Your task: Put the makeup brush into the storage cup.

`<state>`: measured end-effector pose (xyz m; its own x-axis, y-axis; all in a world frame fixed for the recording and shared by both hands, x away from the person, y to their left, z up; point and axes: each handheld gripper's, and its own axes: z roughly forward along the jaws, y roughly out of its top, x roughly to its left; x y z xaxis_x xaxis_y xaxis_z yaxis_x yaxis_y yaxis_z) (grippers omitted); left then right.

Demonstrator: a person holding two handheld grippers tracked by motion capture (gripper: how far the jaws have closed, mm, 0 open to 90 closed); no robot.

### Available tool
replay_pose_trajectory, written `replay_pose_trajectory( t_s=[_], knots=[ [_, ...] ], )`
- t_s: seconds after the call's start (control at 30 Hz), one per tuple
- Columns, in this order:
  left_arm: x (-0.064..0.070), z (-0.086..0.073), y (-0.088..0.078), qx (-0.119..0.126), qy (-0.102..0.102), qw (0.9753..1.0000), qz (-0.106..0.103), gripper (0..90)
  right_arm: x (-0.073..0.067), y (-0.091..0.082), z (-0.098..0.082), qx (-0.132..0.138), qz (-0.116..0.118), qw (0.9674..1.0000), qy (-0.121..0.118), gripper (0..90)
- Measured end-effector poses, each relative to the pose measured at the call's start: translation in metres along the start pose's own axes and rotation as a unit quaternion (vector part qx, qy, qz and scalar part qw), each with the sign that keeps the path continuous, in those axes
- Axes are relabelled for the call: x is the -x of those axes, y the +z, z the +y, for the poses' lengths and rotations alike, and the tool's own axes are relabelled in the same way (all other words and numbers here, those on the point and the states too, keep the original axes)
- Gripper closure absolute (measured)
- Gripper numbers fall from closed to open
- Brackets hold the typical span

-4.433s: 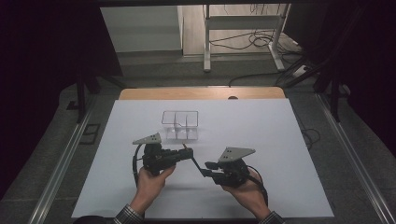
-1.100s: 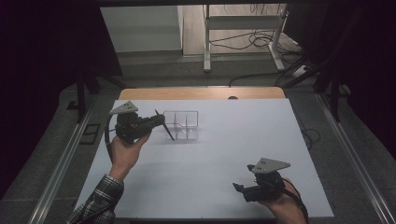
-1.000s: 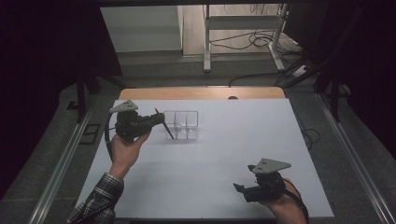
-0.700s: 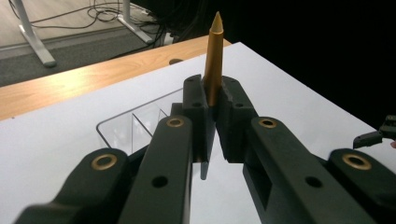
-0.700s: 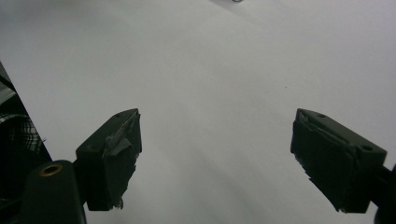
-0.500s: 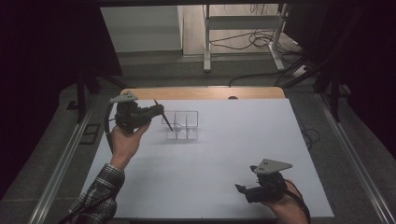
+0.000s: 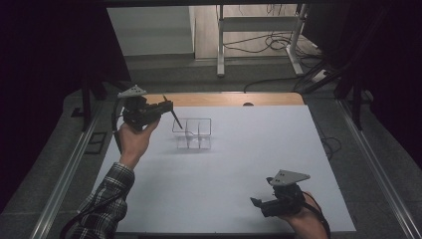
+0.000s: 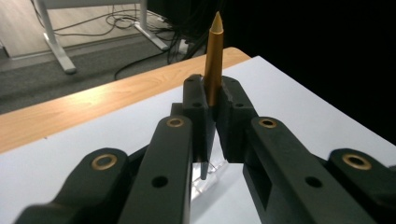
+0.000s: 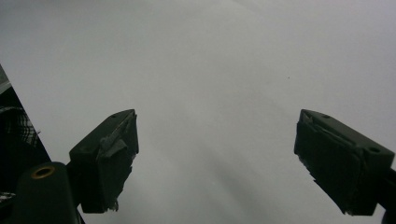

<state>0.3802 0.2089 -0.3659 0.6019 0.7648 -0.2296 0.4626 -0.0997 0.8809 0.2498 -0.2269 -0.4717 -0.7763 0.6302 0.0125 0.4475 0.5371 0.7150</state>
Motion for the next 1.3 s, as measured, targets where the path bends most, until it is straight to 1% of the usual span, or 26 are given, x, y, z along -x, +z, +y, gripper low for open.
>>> replay_pose_trajectory(
  t_s=[0.2,0.27,0.4,0.6,0.73,0.93,1.2,1.3],
  knots=[
    [-0.006,0.009,0.006,-0.003,0.007,0.9998,0.017,83.5,0.0,0.001,0.0,-0.002,0.0,1.0,-0.001,14.1],
    [-0.008,0.009,0.009,-0.005,0.005,0.9997,0.022,83.5,0.0,0.001,0.0,-0.001,0.0,1.0,-0.001,14.1],
    [-0.013,0.007,0.015,-0.012,0.003,0.9994,0.032,83.5,0.0,0.001,0.0,-0.002,0.001,1.0,-0.002,14.1],
    [-0.021,-0.002,0.025,-0.021,-0.005,0.9987,0.047,83.4,-0.001,0.002,0.0,-0.004,0.003,1.0,-0.004,14.1],
    [-0.025,-0.008,0.031,-0.024,-0.013,0.9984,0.049,83.4,-0.001,0.003,0.0,-0.005,0.004,1.0,-0.005,14.1],
    [-0.029,-0.018,0.038,-0.027,-0.025,0.9981,0.049,83.3,-0.001,0.003,-0.001,-0.006,0.005,0.9999,-0.007,14.1],
    [-0.03,-0.031,0.049,-0.036,-0.034,0.9976,0.047,83.3,-0.002,0.003,-0.001,-0.008,0.005,0.9999,-0.009,14.1],
    [-0.03,-0.035,0.053,-0.04,-0.034,0.9975,0.047,83.2,-0.002,0.003,-0.001,-0.007,0.005,0.9999,-0.009,14.1]
  ],
)
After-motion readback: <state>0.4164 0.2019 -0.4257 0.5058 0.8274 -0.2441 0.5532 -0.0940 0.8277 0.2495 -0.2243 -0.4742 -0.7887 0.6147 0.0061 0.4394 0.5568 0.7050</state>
